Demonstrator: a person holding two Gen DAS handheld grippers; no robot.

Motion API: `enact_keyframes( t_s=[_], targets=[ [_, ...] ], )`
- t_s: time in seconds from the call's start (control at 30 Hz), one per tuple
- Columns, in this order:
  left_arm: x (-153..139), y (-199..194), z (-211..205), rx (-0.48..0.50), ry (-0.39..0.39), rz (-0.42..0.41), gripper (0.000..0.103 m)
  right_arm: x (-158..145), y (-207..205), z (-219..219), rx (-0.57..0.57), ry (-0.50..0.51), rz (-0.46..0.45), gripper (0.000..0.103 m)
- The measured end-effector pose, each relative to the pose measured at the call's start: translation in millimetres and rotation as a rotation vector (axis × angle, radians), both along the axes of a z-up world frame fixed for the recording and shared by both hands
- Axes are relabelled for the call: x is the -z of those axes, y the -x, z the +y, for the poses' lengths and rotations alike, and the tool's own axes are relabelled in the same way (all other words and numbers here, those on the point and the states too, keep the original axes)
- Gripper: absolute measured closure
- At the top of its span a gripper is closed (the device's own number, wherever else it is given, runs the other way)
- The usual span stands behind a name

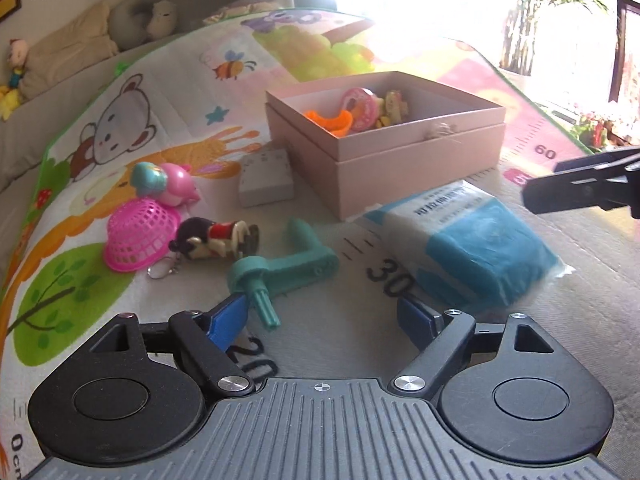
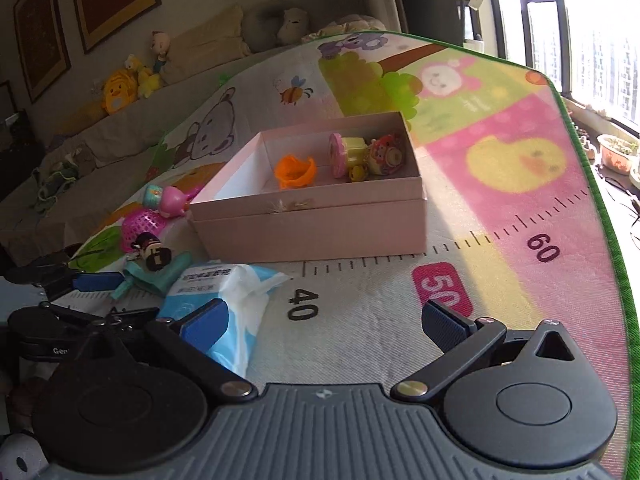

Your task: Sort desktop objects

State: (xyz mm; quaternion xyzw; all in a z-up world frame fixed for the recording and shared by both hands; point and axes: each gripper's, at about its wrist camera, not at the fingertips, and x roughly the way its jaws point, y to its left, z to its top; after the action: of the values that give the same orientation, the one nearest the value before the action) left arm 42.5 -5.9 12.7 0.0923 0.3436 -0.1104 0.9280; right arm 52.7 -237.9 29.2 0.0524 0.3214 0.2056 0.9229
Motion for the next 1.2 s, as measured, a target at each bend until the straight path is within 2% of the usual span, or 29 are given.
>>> enact_keyframes(
  t_s=[0.03,0.1,0.17,0.23,0.3,0.37,0.47,0.57,0.67,0.73,0.8,0.83,0.87,0.9,1.03,1.13,1.2],
  targets=[
    [1,3,-2,-0.004,-0.005,-0.001,0.011,-2,-3,9,-0.030,0.000,0.008,0.001],
    [0,5,-4,-0.018,-0.007,-0.004,0.009,-2,-12,27,-0.057,0.006,0.035,0.008],
    [-1,3,-2,-0.039,-0.012,-0.008,0.008,3,-21,41,-0.079,0.013,0.071,0.023],
    [-1,2,1,-0.067,-0.018,0.000,0.008,9,-26,51,-0.113,0.005,0.099,0.032],
    [-3,0,4,-0.088,-0.010,0.008,0.008,8,-23,50,-0.124,0.001,0.083,0.042],
    [-5,-3,7,-0.103,0.024,0.019,0.008,5,-17,44,-0.105,0.022,0.048,0.047],
    [-7,-15,7,-0.149,0.084,0.049,0.007,5,-9,26,-0.034,0.055,0.005,0.047],
    [-5,-33,2,-0.191,0.119,0.073,0.007,6,1,3,0.027,0.042,-0.003,0.047],
    [-2,-48,-6,-0.212,0.077,0.058,0.008,6,9,-10,0.046,0.028,-0.004,0.046],
    [2,-54,-12,-0.222,0.030,0.045,0.013,5,14,-9,0.039,0.051,-0.030,0.046],
    [3,-57,-13,-0.232,0.013,0.031,0.017,4,18,-3,0.010,0.092,-0.067,0.039],
    [3,-57,-14,-0.231,0.008,0.027,0.019,4,19,2,-0.013,0.118,-0.088,0.028],
    [2,-56,-15,-0.224,-0.001,0.022,0.025,4,20,8,-0.042,0.150,-0.109,0.021],
    [1,-54,-16,-0.215,-0.011,0.017,0.026,4,20,14,-0.074,0.179,-0.124,0.020],
    [-1,-41,-12,-0.185,-0.017,0.020,0.026,10,11,33,-0.134,0.265,-0.130,0.019],
    [-3,-23,-6,-0.161,-0.004,0.033,0.026,14,0,38,-0.137,0.285,-0.102,0.019],
    [-5,-9,-3,-0.144,0.005,0.046,0.027,15,-3,38,-0.154,0.284,-0.068,0.029]
  ],
)
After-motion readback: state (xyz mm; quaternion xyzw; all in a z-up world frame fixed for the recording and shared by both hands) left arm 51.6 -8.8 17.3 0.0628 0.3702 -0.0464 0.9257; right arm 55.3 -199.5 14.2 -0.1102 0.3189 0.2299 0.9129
